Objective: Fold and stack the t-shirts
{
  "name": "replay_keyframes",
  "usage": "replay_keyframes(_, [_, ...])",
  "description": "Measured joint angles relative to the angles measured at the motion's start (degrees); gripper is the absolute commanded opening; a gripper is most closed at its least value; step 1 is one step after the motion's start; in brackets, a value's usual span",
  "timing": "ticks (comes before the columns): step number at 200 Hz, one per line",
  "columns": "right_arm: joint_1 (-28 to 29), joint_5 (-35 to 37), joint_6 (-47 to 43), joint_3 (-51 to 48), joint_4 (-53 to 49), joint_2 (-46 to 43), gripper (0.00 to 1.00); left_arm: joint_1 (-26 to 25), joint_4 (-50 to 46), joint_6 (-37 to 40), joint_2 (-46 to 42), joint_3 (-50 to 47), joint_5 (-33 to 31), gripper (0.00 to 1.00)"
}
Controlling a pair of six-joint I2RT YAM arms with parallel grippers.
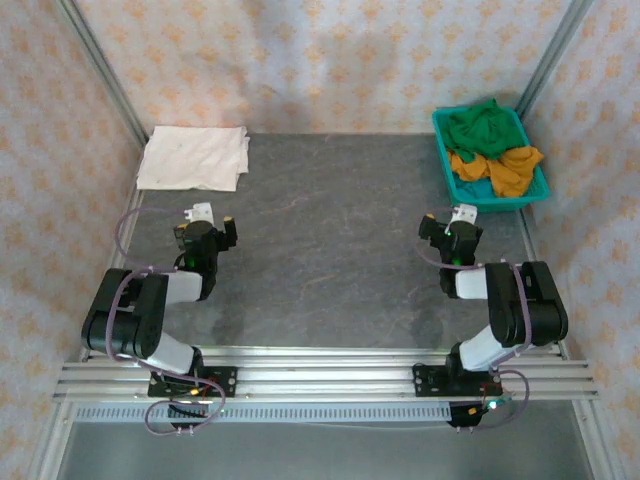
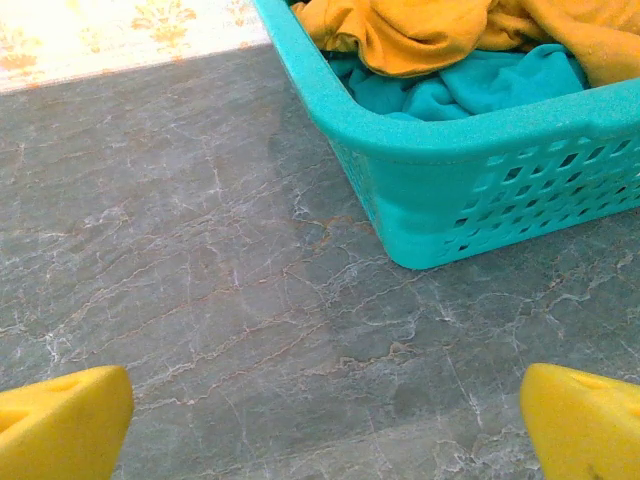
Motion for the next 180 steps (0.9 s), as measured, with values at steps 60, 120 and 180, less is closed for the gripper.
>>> replay_keyframes(60, [0.00,0.00,0.00,-0.02,0.00,0.00,0.99,0.00,0.00,0.00,0.00,0.00,0.00,1.00])
replay_keyframes(120, [0.00,-0.13,-0.02,0.00,0.00,0.00,0.99,0.00,0.00,0.00,0.00,0.00,0.09,1.00])
replay_keyframes(180, [4.37,2.49,-2.12,3.76,-13.53,-7.52,1.00,-3.85,-12.59,1.42,-6.10,4.70,-2.86,1.00])
